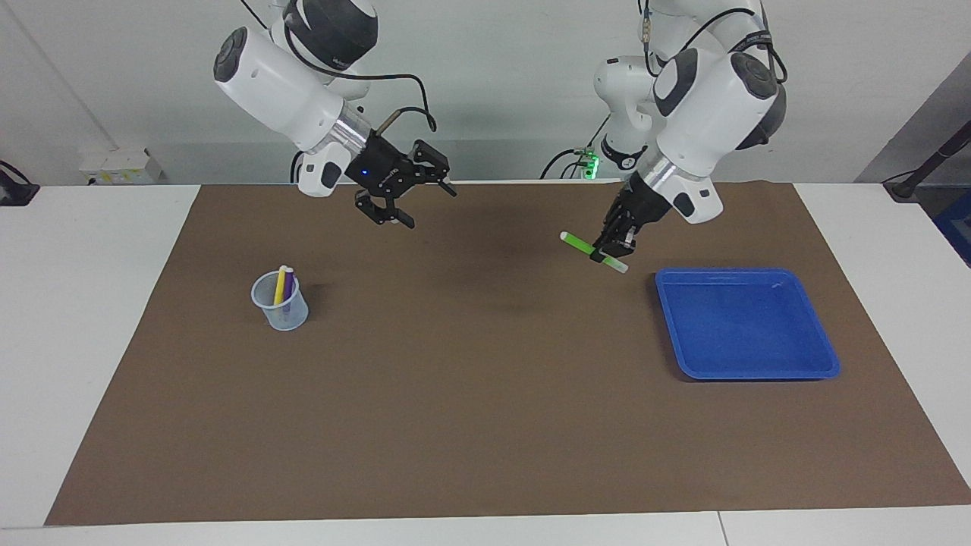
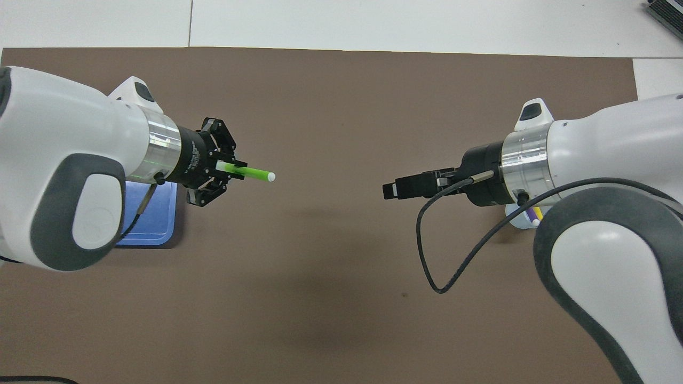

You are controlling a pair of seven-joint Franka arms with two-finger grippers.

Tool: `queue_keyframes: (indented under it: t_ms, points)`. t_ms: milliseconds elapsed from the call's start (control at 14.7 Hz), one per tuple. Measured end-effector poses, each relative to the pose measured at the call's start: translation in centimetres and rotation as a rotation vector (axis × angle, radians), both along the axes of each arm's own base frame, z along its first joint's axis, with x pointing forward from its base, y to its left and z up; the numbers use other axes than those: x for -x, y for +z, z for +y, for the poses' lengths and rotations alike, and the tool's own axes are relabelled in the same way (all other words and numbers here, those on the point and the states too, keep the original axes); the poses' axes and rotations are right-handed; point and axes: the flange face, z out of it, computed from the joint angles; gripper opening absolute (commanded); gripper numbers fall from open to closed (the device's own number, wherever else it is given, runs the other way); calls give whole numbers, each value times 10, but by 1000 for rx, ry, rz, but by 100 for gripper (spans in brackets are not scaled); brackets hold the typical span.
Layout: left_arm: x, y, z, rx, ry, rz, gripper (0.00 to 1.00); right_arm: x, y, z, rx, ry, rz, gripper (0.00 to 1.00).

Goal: Transfer and insert pens with both arms
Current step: 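Lift the green pen while the right gripper moves toward it, then grasp the green pen tip with the right gripper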

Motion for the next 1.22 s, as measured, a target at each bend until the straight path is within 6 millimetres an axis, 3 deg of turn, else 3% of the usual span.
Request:
queue_keyframes:
  t_ms: [272,612,884,1224]
  points:
    - [24,6,-59,39,129,29,0,2,-6,24,-64,-22,-8,100]
    - [44,13,-101,86,231,42,0,4,-12,39,-65,-20,-16,89]
    - [54,17,-120,110,253,38,0,4,-14,48,-67,-30,-28,59]
    - [56,18,-122,113,263,41,0,4,-16,48,-66,-33,-25,21]
